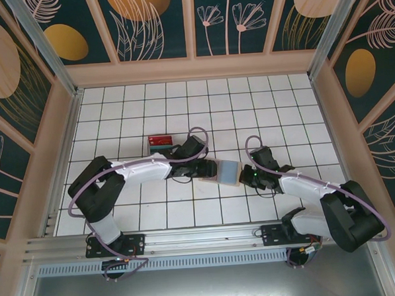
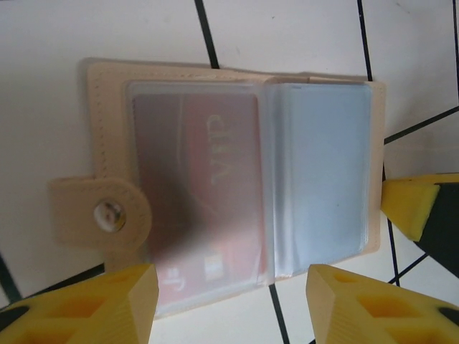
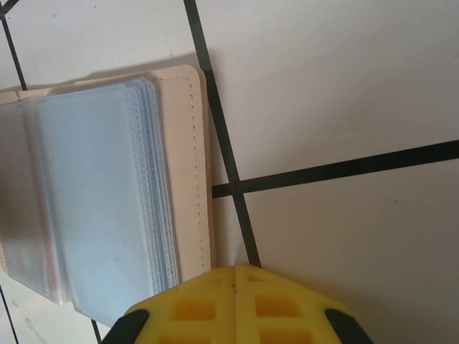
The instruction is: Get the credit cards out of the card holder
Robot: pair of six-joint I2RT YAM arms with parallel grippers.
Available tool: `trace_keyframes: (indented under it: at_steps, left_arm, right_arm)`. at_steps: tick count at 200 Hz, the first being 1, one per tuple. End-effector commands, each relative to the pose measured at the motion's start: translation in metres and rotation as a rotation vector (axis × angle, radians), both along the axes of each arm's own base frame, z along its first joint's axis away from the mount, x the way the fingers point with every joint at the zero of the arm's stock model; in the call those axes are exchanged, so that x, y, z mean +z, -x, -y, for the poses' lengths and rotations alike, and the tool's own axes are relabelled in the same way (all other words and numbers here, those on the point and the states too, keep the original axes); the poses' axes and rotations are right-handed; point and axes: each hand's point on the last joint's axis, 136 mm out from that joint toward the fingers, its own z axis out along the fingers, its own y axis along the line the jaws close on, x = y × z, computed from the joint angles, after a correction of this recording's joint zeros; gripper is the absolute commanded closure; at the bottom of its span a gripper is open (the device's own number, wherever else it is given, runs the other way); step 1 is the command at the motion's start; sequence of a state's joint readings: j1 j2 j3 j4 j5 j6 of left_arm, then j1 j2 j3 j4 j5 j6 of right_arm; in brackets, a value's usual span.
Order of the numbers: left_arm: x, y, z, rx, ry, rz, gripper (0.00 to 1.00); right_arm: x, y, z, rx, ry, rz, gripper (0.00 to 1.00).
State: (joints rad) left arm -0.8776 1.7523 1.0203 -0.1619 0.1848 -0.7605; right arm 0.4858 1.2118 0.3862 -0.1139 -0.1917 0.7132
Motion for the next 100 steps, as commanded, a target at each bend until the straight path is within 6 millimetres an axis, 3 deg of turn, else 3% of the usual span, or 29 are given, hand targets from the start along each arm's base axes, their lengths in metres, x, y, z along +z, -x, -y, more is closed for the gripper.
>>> trace_keyframes:
  at_steps: [1, 43, 100]
  left_arm:
    - [0.003, -0.002, 0.010, -0.035, -0.001, 0.004, 0.43]
    - [-0.012, -0.006, 0.000, -0.003, -0.079, 0.000, 0.43]
    - [-0.025, -0.003, 0.001, -0.017, -0.098, -0.027, 0.43]
  right_arm:
    - [-0.008, 0.005, -0.003, 0.013, 0.002, -0.023, 1.00]
    - [-0.008, 0.006, -0.004, 0.014, -0.001, -0.023, 1.00]
    - [-0.009, 0.007, -0.005, 0.013, -0.005, -0.024, 1.00]
